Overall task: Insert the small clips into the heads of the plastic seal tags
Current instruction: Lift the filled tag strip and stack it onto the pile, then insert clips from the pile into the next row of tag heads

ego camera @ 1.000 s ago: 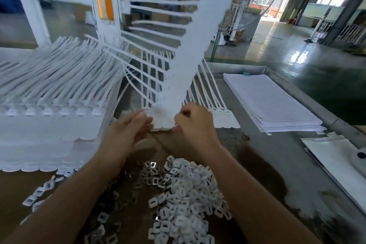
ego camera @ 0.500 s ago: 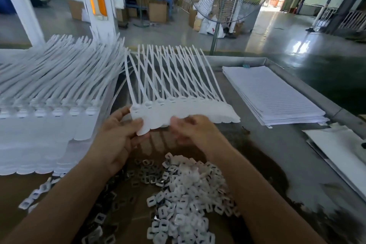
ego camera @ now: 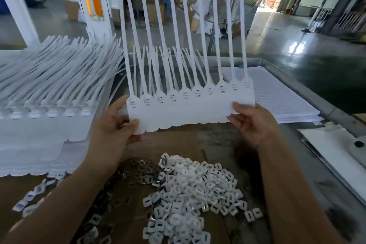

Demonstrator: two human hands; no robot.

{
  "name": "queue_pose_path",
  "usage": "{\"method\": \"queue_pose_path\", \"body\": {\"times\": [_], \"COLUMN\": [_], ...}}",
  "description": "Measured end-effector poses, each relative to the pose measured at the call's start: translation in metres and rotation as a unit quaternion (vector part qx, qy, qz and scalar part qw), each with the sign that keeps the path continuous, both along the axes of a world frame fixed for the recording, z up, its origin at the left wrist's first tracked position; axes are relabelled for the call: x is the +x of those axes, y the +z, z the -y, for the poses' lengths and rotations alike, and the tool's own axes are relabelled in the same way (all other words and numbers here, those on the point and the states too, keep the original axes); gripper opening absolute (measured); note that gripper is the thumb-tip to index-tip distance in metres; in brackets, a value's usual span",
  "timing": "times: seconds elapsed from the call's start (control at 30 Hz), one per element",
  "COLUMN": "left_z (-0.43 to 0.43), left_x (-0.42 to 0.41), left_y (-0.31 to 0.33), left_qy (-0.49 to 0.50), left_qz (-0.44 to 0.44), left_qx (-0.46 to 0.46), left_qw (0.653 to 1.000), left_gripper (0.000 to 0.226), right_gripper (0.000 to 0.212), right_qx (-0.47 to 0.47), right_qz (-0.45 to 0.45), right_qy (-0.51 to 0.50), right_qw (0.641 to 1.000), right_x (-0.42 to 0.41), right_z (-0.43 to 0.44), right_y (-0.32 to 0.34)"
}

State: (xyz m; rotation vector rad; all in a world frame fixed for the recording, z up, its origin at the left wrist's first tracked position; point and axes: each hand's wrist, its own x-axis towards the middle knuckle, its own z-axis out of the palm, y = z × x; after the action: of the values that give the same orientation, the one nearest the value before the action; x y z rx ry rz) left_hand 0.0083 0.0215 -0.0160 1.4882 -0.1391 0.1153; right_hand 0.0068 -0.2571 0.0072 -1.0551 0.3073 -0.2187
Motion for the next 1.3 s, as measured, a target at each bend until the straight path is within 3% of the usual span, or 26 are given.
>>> {"method": "queue_pose_path", "body": {"times": [0.2,0.3,0.37,0.47,0.67,0.9,1.03,1.07,1.17,1.3], "left_z": [0.002,0.002,0.0,-0.002,-0.002,-0.004,-0.005,-0.005,-0.004,-0.004], "left_x": [0.002,0.003,0.003,0.003,0.005,0.008,0.009,0.008,0.007,0.008], "left_y": [-0.003,-0.008,-0.011,-0.012,-0.016,-0.023,-0.024,-0.024,-0.024,-0.024], "left_qy": [0.07,0.082,0.094,0.098,0.098,-0.03,-0.014,-0.013,-0.017,-0.011], "left_qz": [0.038,-0.007,-0.009,0.005,0.067,0.08,0.11,0.11,0.106,0.108], "left_qx": [0.116,0.167,0.26,0.32,0.405,0.513,0.535,0.535,0.536,0.538], "left_qw": [0.99,0.982,0.961,0.942,0.907,0.854,0.838,0.838,0.837,0.836], "left_gripper": [0.041,0.034,0.031,0.032,0.027,0.041,0.044,0.045,0.047,0.046], "right_gripper": [0.023,0.024,0.032,0.038,0.029,0.055,0.05,0.044,0.014,0.007], "right_qx": [-0.201,-0.362,-0.441,-0.489,-0.562,-0.592,-0.65,-0.652,-0.593,-0.61], "right_qz": [-0.097,-0.129,-0.13,-0.126,-0.133,-0.16,-0.136,-0.109,0.008,0.06], "right_qy": [-0.044,-0.058,-0.071,-0.084,-0.076,-0.062,-0.076,-0.07,0.071,0.272], "right_qw": [0.974,0.921,0.885,0.859,0.813,0.787,0.744,0.747,0.802,0.742], "right_x": [0.005,0.005,0.006,0.007,0.007,0.009,0.007,0.005,-0.004,-0.02], "right_z": [0.004,0.0,-0.003,-0.001,0.001,0.005,0.002,-0.003,-0.032,-0.081], "right_y": [-0.009,-0.017,-0.023,-0.027,-0.032,-0.033,-0.024,-0.02,-0.001,0.005]}}
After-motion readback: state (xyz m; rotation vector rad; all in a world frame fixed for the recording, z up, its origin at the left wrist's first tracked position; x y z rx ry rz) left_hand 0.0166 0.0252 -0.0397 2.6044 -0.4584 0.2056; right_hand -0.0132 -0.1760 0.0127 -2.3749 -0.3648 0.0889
